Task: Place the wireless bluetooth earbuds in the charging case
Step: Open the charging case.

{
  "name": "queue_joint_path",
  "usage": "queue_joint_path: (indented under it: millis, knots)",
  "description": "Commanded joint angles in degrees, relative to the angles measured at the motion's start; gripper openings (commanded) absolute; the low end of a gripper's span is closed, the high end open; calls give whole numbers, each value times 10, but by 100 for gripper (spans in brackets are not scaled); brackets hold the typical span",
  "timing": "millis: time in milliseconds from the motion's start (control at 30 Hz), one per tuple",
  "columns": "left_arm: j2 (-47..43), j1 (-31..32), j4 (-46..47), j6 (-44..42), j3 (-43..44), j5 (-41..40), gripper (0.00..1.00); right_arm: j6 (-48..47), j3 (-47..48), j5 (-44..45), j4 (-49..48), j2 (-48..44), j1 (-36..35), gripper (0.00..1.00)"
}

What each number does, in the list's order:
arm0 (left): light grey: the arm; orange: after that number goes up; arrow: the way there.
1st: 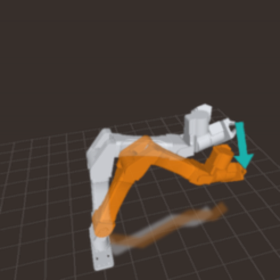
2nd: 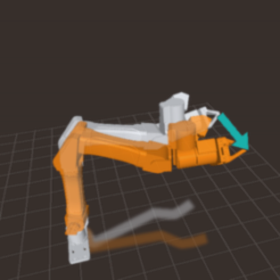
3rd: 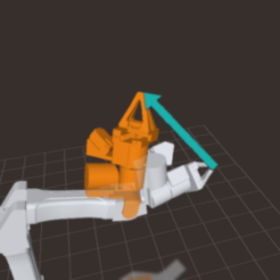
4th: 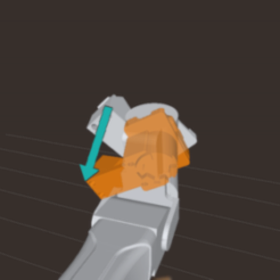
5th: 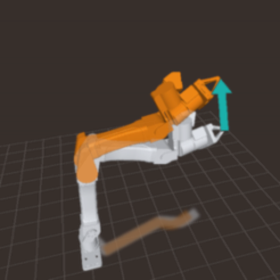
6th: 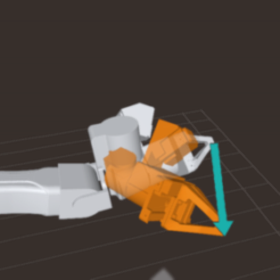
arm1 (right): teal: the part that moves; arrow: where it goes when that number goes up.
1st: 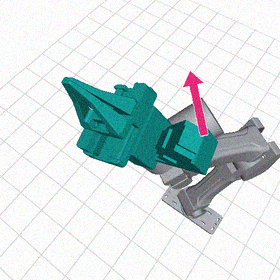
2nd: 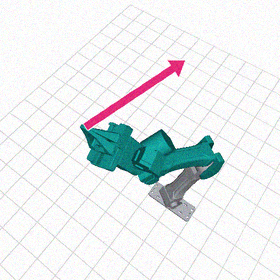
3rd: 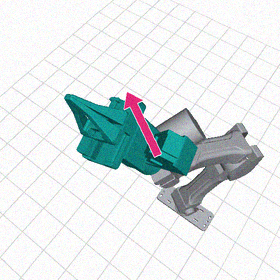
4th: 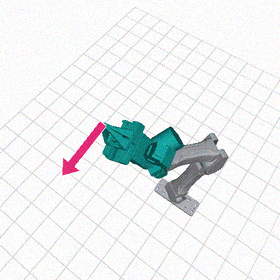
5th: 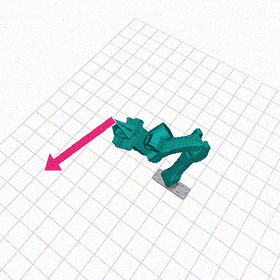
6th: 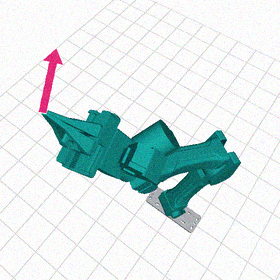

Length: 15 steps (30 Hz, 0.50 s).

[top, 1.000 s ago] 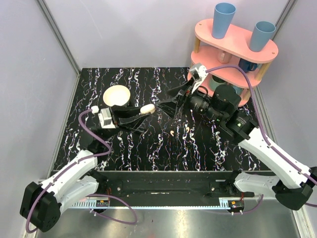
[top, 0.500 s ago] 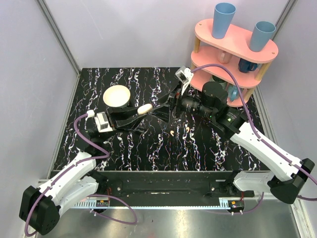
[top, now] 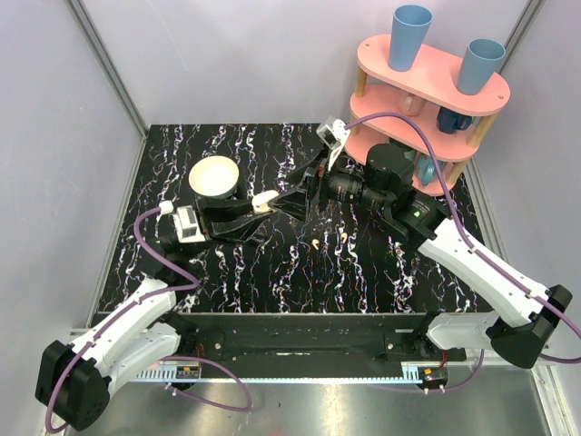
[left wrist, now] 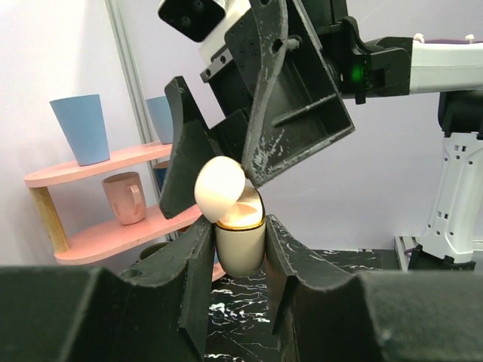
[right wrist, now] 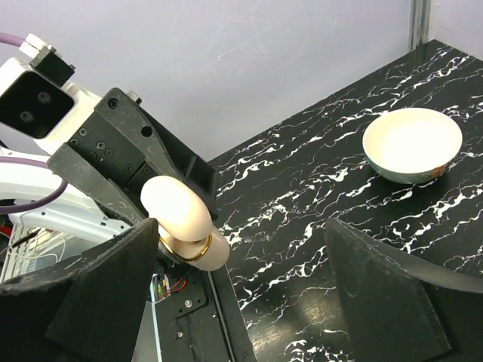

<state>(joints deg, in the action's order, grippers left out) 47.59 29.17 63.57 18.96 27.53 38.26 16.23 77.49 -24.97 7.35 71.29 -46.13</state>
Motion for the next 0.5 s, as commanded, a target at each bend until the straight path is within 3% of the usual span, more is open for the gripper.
queue_joint_path:
  millis: [0, 467]
  knots:
    - [-16, 1, 48, 10, 9, 41, 0, -17, 31, 16, -16, 10, -4, 96]
    - [-21, 1, 45, 17, -12, 25, 0, -22, 51, 14, -9, 27, -4, 97]
